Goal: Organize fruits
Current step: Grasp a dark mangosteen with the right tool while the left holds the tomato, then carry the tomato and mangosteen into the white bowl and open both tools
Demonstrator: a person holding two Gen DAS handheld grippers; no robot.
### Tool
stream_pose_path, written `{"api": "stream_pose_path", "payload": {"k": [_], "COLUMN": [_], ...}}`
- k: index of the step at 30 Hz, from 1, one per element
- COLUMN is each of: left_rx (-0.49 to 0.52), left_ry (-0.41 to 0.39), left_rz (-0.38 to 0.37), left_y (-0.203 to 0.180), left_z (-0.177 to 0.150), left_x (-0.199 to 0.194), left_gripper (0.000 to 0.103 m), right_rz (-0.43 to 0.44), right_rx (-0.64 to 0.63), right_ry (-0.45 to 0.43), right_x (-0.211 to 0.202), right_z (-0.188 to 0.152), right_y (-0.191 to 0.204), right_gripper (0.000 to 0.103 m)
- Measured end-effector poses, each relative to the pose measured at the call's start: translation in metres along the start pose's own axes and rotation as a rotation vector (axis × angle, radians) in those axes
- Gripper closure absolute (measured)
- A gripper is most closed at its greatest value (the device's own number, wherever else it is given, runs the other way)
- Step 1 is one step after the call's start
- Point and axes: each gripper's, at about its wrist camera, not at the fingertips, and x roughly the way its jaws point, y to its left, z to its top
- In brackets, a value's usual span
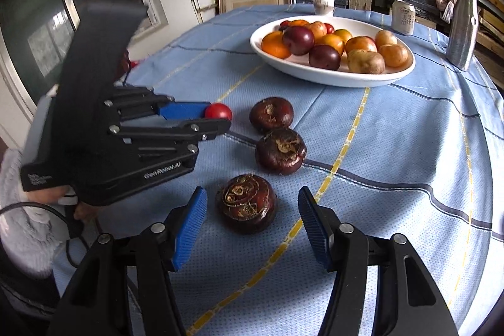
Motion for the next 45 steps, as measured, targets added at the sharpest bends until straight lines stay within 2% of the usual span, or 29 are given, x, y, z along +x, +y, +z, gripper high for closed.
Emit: {"api": "stream_pose_path", "payload": {"k": [1, 2, 11, 22, 26, 33, 40, 45], "left_rx": [-0.001, -0.003, -0.032, -0.068, -0.060, -0.076, -0.077, -0.091], "left_ry": [-0.001, -0.002, 0.001, 0.010, -0.002, -0.078, -0.152, -0.184], "left_rz": [-0.006, -0.016, -0.097, -0.125, -0.095, -0.021, 0.049, 0.074], "left_y": [0.000, 0.001, 0.008, 0.013, 0.012, 0.016, 0.016, 0.022], "left_z": [0.000, 0.000, -0.002, 0.004, 0.004, 0.005, 0.010, 0.020], "left_x": [0.000, 0.000, -0.001, 0.007, 0.007, -0.007, -0.023, -0.030], "left_gripper": [0.077, 0.077, 0.077, 0.077, 0.077, 0.078, 0.078, 0.078], "right_rz": [-0.003, -0.003, -0.008, 0.005, 0.004, -0.002, -0.005, -0.053], "right_rx": [-0.013, -0.024, -0.021, -0.006, -0.005, 0.016, 0.079, 0.075], "right_ry": [0.009, 0.014, -0.012, -0.026, -0.028, -0.050, -0.137, -0.184], "right_x": [0.002, 0.003, -0.003, -0.006, -0.007, -0.011, -0.031, -0.048], "right_z": [0.000, 0.000, -0.001, -0.001, -0.001, -0.001, -0.002, 0.010], "right_y": [0.003, 0.005, 0.006, 0.003, 0.003, 0.000, -0.013, -0.022], "right_gripper": [0.060, 0.060, 0.061, 0.061, 0.061, 0.061, 0.061, 0.061]}}
